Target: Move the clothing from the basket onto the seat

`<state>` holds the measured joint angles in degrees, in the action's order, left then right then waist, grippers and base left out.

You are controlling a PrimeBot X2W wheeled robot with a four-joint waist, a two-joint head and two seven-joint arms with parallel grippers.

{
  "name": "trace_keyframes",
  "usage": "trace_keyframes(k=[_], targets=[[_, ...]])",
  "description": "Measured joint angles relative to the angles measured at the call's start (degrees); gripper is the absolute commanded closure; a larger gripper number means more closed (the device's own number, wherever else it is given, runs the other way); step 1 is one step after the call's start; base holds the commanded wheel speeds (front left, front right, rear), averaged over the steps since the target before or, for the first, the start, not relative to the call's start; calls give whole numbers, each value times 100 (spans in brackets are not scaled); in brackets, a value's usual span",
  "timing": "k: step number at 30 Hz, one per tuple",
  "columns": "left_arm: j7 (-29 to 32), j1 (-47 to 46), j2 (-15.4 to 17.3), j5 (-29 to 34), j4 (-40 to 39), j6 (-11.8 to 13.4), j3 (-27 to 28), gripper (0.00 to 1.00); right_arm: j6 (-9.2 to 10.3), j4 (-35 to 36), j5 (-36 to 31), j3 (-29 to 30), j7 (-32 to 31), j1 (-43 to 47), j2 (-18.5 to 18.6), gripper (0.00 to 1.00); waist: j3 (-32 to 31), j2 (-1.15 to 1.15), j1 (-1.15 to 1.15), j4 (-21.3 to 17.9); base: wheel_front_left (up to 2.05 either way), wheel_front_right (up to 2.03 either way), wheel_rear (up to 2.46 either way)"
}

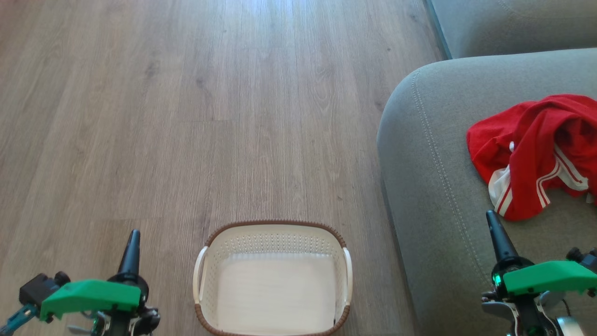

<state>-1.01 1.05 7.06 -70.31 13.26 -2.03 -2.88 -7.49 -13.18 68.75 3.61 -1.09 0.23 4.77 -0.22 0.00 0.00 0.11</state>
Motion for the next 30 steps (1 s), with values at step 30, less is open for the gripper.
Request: trace_keyframes(k=[30], targets=[[505,-304,-304,-1600,183,-357,503,100,0,-194,1708,245,-346,-227,-109,100,29,0,0,-8,0,0,0]])
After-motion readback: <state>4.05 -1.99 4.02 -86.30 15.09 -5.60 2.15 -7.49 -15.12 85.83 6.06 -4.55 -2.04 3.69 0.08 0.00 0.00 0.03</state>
